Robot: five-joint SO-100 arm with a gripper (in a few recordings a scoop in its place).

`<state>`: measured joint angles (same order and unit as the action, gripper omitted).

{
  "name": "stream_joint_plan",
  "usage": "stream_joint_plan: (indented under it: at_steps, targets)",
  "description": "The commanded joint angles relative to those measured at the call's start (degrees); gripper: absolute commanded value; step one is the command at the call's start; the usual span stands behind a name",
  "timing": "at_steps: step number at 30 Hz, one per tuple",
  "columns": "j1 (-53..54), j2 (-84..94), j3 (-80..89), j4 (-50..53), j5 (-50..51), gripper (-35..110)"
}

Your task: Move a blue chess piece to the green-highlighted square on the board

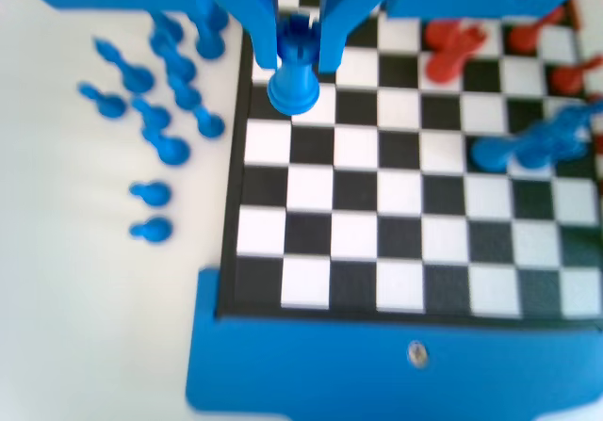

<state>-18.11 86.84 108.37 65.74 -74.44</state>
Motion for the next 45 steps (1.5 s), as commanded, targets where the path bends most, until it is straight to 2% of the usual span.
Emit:
stream_joint_plan:
  at_steps: [1,9,21,45]
  targets:
    - [-1.7,11.1,5.4,-1.8,1.4,1]
    - [-1.8,15.8,14.2,-7.1,4.3,1]
    - [-1.3,6.0,15.7,-14.9,6.2,1]
    - [-6.1,0.2,15.0,-18.0,10.4,1]
